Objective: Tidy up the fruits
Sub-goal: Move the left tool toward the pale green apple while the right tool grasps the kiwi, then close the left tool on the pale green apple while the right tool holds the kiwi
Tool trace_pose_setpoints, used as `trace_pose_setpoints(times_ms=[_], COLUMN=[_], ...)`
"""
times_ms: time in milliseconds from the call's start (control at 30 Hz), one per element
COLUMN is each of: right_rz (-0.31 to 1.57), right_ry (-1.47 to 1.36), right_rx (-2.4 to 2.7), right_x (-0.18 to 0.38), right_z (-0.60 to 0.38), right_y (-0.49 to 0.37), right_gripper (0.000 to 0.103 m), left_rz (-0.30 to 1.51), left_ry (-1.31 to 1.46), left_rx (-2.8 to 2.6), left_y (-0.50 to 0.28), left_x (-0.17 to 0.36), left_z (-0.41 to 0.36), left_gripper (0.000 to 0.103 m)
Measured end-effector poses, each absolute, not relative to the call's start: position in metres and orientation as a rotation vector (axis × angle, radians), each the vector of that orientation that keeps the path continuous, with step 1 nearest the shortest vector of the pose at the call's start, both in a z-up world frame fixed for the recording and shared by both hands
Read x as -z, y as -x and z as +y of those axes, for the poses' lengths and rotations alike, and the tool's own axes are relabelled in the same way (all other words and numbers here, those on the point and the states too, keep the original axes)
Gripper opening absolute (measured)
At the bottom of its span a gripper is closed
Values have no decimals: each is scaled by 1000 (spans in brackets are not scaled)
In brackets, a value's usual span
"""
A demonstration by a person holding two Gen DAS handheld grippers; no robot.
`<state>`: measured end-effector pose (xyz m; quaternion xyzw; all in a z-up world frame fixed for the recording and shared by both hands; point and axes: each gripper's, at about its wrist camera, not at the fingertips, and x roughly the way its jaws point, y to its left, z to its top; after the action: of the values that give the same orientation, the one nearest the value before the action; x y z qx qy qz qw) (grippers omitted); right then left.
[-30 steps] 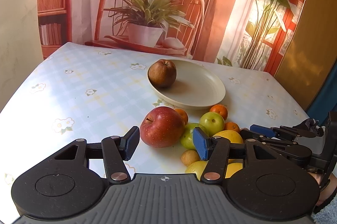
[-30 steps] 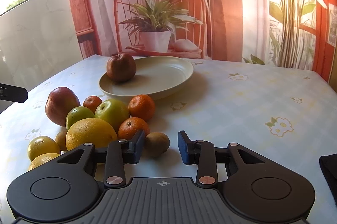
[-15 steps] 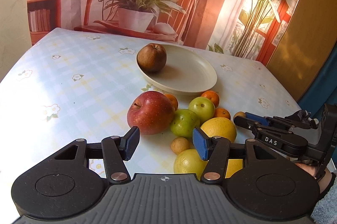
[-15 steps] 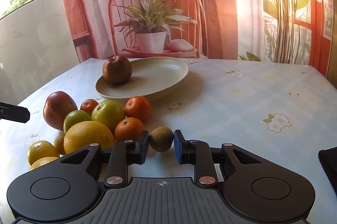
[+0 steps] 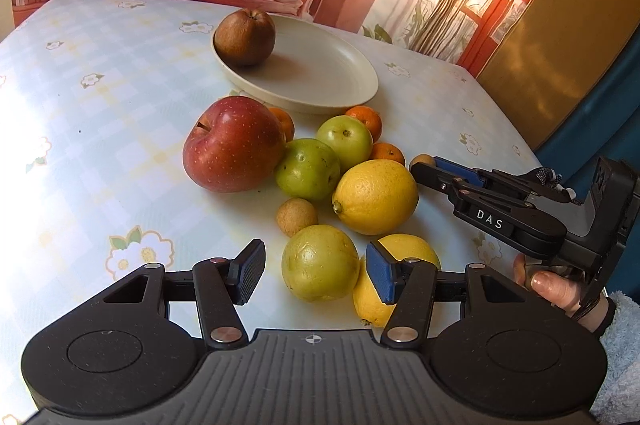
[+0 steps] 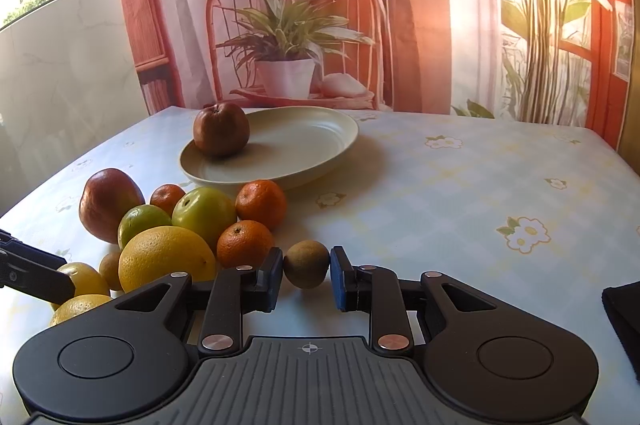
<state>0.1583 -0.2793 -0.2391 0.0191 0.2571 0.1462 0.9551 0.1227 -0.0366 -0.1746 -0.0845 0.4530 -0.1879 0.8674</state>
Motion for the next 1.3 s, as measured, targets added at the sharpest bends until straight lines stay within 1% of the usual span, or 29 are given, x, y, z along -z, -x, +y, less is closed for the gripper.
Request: trace_pose_setpoints(times_ms=[233, 333, 500, 733, 900, 1033, 1300], right_rz=[523, 524, 521, 521, 521, 520, 520], right_ry=[-36, -35, -36, -35, -35, -34, -35], right_rx=[-298, -298, -297, -298, -297, -297, -297], right_x=[239, 239, 240, 239, 239, 239, 239], right_z=[-279, -279, -279, -279, -279, -279, -278], right_y=[-159, -159, -159, -159, -159, -159, -159], right_gripper=[23, 23, 23, 23, 23, 23, 23], left_rz=[966, 953, 945, 918, 911, 939, 954], left_ry=[230, 240, 210, 167, 158, 154, 191], left_rx=[395, 418, 382, 197, 192, 212, 190], left_y=[-126, -125, -123, -125, -128, -129, -128], left_x=[183, 181, 178, 170, 170, 176, 184], left_z=[-32, -32, -32, -12, -11, -15, -10], left_gripper=[58, 46, 46, 46, 47, 49, 48])
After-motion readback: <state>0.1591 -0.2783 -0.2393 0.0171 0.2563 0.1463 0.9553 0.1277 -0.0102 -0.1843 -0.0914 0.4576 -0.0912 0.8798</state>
